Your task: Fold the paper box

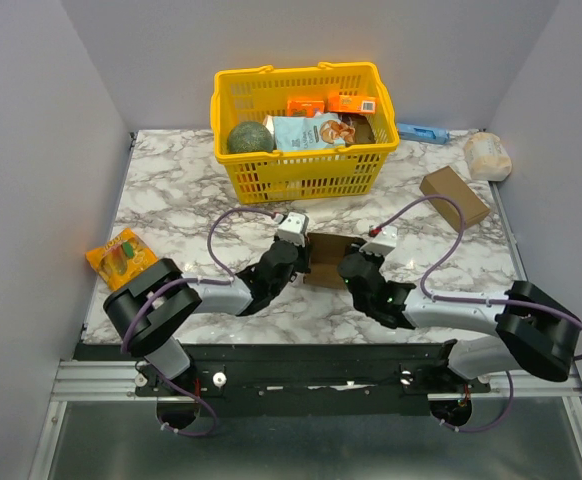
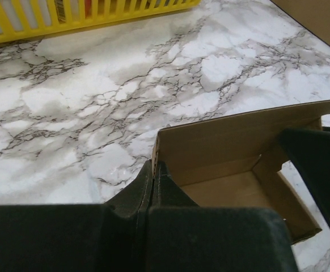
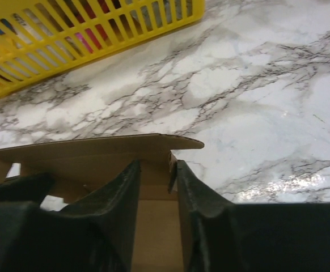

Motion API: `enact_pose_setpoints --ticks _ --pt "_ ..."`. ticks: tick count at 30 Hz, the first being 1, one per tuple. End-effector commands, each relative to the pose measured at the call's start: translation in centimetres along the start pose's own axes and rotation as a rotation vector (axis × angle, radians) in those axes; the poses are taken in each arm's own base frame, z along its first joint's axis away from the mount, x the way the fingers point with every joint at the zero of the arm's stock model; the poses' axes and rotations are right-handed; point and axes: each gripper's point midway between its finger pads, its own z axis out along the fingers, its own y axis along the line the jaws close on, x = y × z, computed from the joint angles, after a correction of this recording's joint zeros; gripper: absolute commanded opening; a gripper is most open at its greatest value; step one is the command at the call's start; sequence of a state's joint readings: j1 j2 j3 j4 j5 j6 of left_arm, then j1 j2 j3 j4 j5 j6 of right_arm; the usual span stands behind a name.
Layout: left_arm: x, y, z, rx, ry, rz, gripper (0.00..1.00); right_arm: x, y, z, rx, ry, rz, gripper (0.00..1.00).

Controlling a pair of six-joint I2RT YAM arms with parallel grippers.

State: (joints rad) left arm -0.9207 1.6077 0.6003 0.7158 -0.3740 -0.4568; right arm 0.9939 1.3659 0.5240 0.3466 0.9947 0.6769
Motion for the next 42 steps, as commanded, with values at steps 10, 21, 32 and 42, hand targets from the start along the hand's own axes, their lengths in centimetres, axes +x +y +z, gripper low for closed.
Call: enact_pose_setpoints --ticks 10,21,32,42 --pt "-2.1 -3.3 -2.5 0.341 -0.032 0.308 0.00 -1.9 3.7 -6.1 -0.307 0.206 0.011 0.85" --pt "-1.1 -2.3 -2.2 0.323 0.001 0.367 0.00 -5.0 2.8 -11.9 -0.517 0.311 0.028 0.94" --pt "-1.0 -1.8 -2.8 0.343 0.004 0.384 0.00 -6.0 -3.1 -8.0 -0.321 0.340 -0.082 0.81" --pt "-0.4 -2.5 -3.1 0.420 0.050 0.414 0.00 -7.2 -0.5 -5.2 -0.498 0.193 -0.525 0.81"
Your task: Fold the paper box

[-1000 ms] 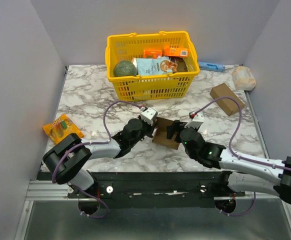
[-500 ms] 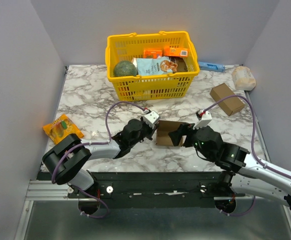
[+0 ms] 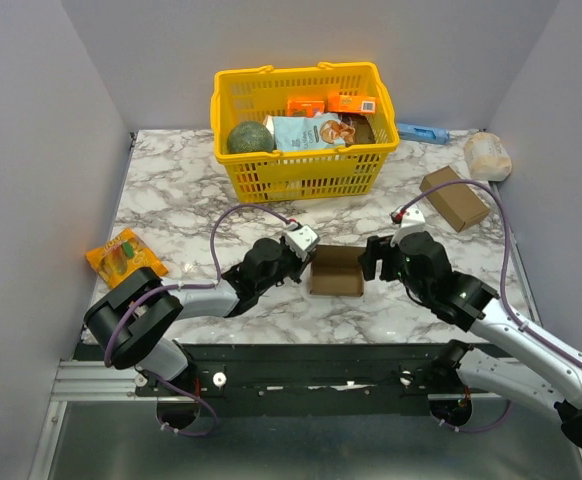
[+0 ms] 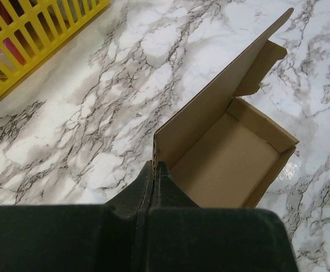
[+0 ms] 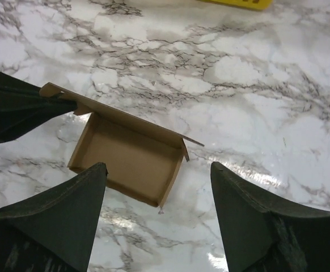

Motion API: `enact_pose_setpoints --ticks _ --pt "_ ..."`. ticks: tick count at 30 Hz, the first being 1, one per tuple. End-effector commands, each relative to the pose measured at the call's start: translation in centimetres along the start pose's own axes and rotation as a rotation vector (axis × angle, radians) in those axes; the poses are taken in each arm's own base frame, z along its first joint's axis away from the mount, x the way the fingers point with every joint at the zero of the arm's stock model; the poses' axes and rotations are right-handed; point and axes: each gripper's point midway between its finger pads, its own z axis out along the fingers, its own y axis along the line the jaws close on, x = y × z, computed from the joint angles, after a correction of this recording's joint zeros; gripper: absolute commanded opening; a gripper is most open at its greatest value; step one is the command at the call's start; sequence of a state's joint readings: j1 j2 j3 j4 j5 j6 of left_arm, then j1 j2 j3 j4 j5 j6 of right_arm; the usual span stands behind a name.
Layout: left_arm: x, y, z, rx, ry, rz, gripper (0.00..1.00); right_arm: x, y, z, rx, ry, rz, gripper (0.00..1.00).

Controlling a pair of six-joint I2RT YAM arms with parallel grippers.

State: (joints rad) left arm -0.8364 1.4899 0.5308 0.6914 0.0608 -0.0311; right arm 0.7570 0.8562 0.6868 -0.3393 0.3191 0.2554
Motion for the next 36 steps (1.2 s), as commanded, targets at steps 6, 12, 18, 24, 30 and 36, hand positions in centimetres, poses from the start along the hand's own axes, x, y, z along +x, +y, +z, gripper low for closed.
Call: enact_pose_setpoints --ticks 6,12,18,24,30,36 --pt "-1.2 -1.2 -0.3 0.105 -0.004 0.054 0.00 -2.4 2.3 3.3 -0.139 -0.113 -0.395 0.80" --pt "-1.5 -1.3 -0.2 0.119 0.000 0.070 0.00 -1.3 3.5 5.2 -0.214 -0.094 -0.547 0.82" --pt "-1.4 -1.1 0.1 0.115 0.004 0.062 0.00 0.5 5.0 5.8 -0.309 -0.048 -0.558 0.73" --pt "-1.9 -1.3 0.4 0.128 -0.012 0.044 0.00 2.0 5.3 7.2 -0.312 0.012 -0.535 0.40" --pt "-1.5 -0.6 0.8 0.107 -0.002 0.025 0.05 4.2 5.9 7.8 -0.363 0.118 -0.537 0.13" --pt "-1.4 0.7 0.3 0.097 -0.005 -0.037 0.38 4.7 6.2 7.6 -0.391 0.137 -0.543 0.01"
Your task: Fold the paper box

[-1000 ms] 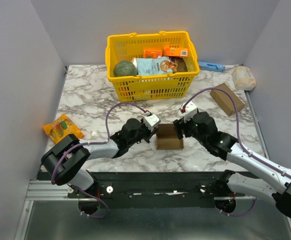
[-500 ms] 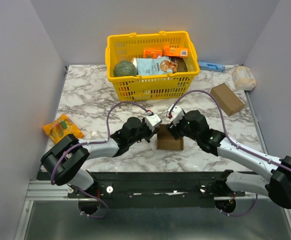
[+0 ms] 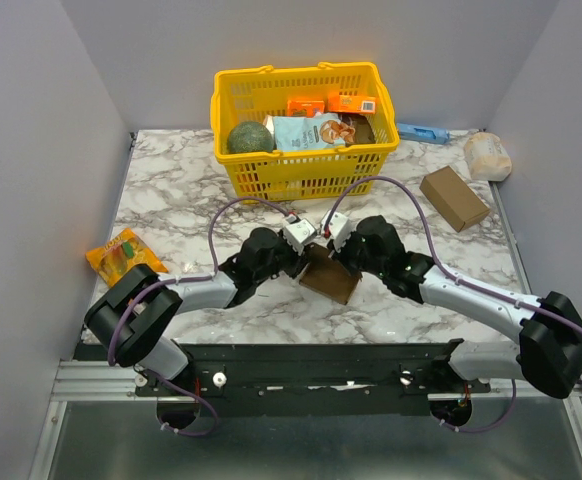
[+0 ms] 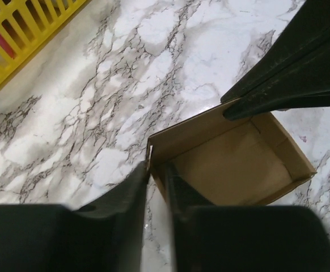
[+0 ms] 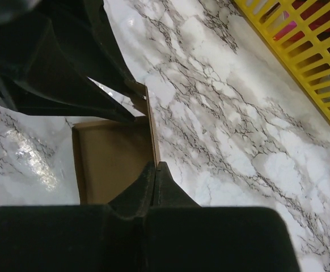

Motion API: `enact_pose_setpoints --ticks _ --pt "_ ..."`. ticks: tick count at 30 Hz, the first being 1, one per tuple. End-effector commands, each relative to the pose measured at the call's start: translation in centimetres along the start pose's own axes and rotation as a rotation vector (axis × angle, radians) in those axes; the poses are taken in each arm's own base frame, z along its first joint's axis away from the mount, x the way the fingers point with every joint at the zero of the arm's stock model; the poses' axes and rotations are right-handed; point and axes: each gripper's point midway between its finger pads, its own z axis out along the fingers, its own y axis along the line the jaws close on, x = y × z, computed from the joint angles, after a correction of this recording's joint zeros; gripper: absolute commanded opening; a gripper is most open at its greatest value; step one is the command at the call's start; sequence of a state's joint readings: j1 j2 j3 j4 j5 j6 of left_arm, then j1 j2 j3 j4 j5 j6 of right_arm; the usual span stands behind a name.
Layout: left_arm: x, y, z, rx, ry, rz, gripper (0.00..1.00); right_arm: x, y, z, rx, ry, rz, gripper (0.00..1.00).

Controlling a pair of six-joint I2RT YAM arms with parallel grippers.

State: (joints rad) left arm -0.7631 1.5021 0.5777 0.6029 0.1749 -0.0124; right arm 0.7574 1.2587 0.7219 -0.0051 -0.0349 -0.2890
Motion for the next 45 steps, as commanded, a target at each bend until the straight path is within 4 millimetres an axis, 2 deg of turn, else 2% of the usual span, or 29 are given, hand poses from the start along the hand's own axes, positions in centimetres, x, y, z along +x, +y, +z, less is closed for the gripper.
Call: enact_pose_setpoints --ticks 1,2,4,8,11,15,20,25,27,32,36,40,41,45 --pt "-1.7 -0.2 -0.2 0.047 -0.054 -0.030 0.43 2.5 1.3 0.0 -0.063 0.096 0.017 0.01" --pt "-1.7 0.0 -0.3 0.043 -0.055 -0.036 0.51 2.5 1.3 0.0 -0.067 0.098 0.018 0.01" --pt "-1.8 1.1 -0.7 0.026 -0.059 -0.047 0.57 2.6 1.5 -0.1 -0.075 0.103 0.019 0.01" --pt "-1.2 1.8 -1.1 0.079 -0.023 -0.061 0.68 2.5 1.8 -0.1 -0.094 0.103 0.019 0.01" --pt "-0.7 2.7 -1.2 0.098 -0.004 -0.063 0.70 2.4 2.2 -0.2 -0.117 0.100 0.022 0.01" --pt "-0.6 1.2 -0.9 0.230 0.007 -0.040 0.69 2.3 2.4 -0.3 -0.127 0.098 0.027 0.01" --pt "-0.2 1.0 -0.2 0.260 0.010 -0.026 0.68 2.2 2.4 -0.3 -0.130 0.095 0.029 0.01" --pt "0.3 1.0 0.5 0.272 0.029 -0.045 0.60 2.3 2.3 -0.3 -0.121 0.100 0.030 0.01" --pt "0.1 1.0 0.7 0.268 0.022 -0.055 0.49 2.3 2.3 -0.3 -0.121 0.098 0.028 0.01" --pt "-0.3 1.0 0.9 0.258 0.000 -0.053 0.36 2.3 2.2 -0.2 -0.114 0.102 0.027 0.01" --pt "0.2 0.3 1.3 0.271 0.028 -0.091 0.32 2.3 2.0 -0.2 -0.105 0.096 0.027 0.01" --pt "0.8 0.0 1.6 0.260 0.058 -0.098 0.19 2.3 1.7 -0.2 -0.086 0.091 0.026 0.01" --pt "0.9 0.0 1.6 0.251 0.070 -0.102 0.13 2.3 1.5 -0.2 -0.077 0.090 0.026 0.01" --pt "0.7 0.2 2.0 0.195 0.087 -0.132 0.05 2.2 1.1 -0.2 -0.055 0.083 0.021 0.01"
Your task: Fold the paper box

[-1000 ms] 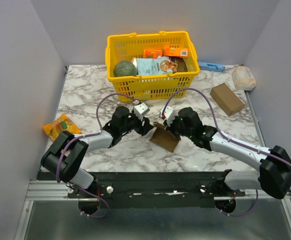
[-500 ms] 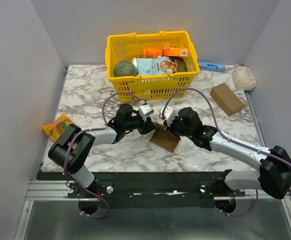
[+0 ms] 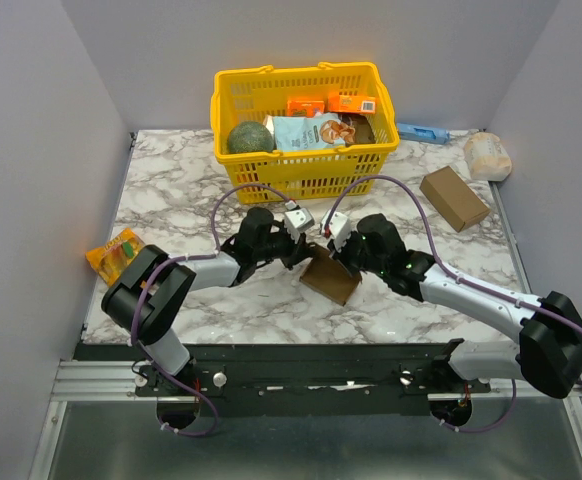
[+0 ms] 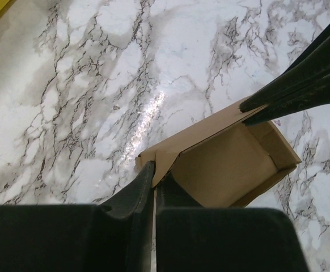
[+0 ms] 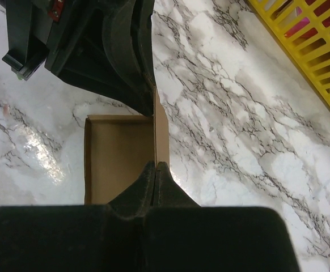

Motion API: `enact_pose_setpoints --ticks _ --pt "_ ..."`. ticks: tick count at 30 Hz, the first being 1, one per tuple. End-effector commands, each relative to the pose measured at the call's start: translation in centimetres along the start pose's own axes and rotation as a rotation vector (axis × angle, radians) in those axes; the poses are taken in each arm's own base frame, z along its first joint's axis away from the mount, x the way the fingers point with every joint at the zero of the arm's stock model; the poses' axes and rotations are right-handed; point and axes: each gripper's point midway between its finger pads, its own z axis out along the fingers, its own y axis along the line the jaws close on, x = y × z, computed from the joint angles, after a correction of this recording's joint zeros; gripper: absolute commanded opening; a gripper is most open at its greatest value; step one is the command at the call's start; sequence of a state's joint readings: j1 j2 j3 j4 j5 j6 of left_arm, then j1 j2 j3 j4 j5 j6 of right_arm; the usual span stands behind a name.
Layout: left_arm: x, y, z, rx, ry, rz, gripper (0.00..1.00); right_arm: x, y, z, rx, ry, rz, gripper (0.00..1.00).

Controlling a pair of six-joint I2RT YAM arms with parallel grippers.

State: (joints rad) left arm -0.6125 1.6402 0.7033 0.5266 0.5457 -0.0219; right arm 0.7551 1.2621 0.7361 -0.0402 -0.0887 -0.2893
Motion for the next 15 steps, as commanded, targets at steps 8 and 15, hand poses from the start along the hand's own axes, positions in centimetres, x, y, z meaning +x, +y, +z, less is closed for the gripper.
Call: enact_pose_setpoints --ticks 8,15 --pt "0.8 -0.8 1.6 -0.158 0.093 -0.142 0.00 2.2 -0.3 -0.2 0.034 0.072 0.017 0.01" --pt "2.7 -1.5 1.2 -0.191 0.104 -0.226 0.00 2.2 -0.5 -0.3 0.047 0.066 0.015 0.01"
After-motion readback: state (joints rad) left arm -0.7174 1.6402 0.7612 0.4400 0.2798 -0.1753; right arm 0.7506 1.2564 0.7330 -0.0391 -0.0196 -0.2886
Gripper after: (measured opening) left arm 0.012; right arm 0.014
